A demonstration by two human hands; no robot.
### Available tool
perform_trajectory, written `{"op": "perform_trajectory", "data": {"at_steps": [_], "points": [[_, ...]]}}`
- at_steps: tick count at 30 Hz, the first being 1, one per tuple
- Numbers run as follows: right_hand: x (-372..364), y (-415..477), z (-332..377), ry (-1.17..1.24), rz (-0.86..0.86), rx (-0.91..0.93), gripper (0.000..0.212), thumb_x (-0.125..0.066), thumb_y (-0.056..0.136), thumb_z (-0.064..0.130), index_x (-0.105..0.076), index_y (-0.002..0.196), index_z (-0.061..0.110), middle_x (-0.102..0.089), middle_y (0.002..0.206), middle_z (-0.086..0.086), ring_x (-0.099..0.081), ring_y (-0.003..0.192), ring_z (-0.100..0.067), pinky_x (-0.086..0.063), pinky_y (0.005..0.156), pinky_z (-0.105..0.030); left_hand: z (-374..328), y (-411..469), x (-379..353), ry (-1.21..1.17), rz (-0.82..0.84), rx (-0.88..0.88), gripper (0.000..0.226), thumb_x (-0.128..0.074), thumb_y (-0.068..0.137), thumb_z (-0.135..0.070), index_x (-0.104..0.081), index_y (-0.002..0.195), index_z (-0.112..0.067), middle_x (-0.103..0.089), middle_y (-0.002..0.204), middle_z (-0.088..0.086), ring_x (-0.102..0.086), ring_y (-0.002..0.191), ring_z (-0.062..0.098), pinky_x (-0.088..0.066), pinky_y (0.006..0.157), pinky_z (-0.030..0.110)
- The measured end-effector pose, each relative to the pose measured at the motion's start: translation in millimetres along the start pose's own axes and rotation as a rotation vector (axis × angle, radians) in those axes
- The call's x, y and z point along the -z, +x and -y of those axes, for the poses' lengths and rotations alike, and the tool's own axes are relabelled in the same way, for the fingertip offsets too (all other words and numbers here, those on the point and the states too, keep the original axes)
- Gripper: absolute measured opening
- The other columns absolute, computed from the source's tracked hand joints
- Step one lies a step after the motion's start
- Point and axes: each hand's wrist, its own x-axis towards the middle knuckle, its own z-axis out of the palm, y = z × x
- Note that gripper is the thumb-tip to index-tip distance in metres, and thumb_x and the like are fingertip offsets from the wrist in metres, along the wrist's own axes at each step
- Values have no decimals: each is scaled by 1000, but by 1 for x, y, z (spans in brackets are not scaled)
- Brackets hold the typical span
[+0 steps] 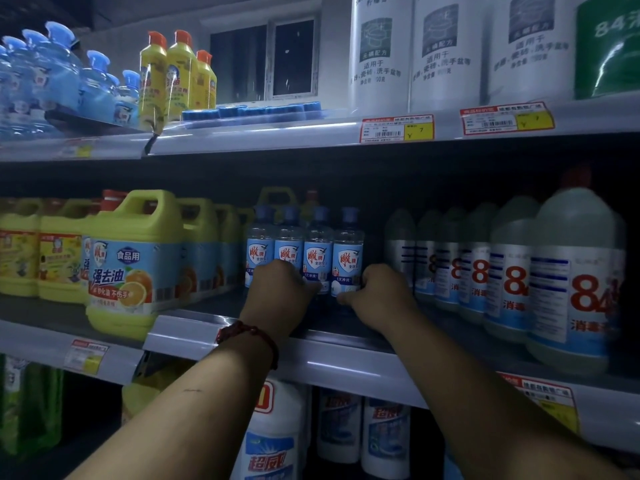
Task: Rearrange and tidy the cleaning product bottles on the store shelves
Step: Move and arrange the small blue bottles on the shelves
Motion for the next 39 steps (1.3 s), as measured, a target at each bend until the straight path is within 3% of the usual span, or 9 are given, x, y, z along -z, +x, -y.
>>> {"op": "perform_trajectory", "data": {"at_steps": [6, 11, 13, 16, 20, 25, 33, 39], "points": [[0, 1, -1, -6, 15, -11, 50, -84, 76, 30, -66, 117, 7, -70, 114, -8, -66, 100, -23, -49, 76, -27, -3, -7, 5, -32, -40, -73, 30, -71, 89, -40, -74, 85, -10, -70, 85, 1, -67, 83, 13, -53, 75, 26], [17, -6, 7, -4, 68, -17, 53, -83, 78, 36, -63, 117, 6, -67, 112, -7, -56, 85, -14, -34, 52, -20, -10, -22, 19, -154, -62, -123, 33, -64, 94, -42, -72, 83, -11, -72, 81, 3, -67, 78, 15, -58, 81, 37], [32, -14, 11, -36, 65, 19, 56, -80, 82, 34, -55, 124, 7, -61, 114, -5, -52, 91, -14, -38, 59, -22, -12, -30, 29, -174, -49, -149, 35, -63, 92, -49, -72, 98, -15, -74, 91, 0, -68, 85, 15, -58, 84, 41], [55, -35, 18, -127, 63, 126, 53, -74, 87, 32, -51, 130, 11, -62, 121, -6, -54, 96, -14, -41, 75, -25, -18, -48, 46, -17, 41, -239, 53, -62, 88, -60, -62, 122, -20, -70, 113, -4, -65, 98, 14, -58, 85, 39], [82, -74, 26, -246, 117, 290, 46, -72, 87, 31, -54, 128, 21, -62, 126, -2, -60, 112, -20, -48, 87, -30, -33, -85, 69, 191, 94, -346, 61, -66, 84, -61, -55, 132, -26, -62, 130, -4, -60, 112, 17, -53, 93, 37], [106, -134, 30, -373, 158, 345, 63, -72, 87, 34, -46, 144, 28, -53, 141, -1, -53, 126, -23, -46, 101, -32, -41, -139, 85, 306, 68, -476, 66, -63, 81, -67, -52, 134, -30, -64, 127, -5, -61, 113, 16, -54, 92, 37], [119, -221, -10, -453, 214, 431, 54, -71, 85, 35, -52, 135, 30, -58, 135, 4, -57, 118, -21, -51, 93, -37, -41, -221, 71, 366, 201, -487, 64, -64, 81, -64, -54, 133, -29, -61, 128, -2, -57, 117, 22, -49, 95, 38], [117, -246, -75, -458, 261, 318, 56, -74, 86, 32, -53, 137, 25, -56, 135, 0, -55, 121, -20, -45, 98, -29, -28, -251, 19, 333, 361, -428, 66, -72, 82, -54, -49, 136, -25, -58, 137, 5, -58, 119, 28, -50, 95, 36]]}}
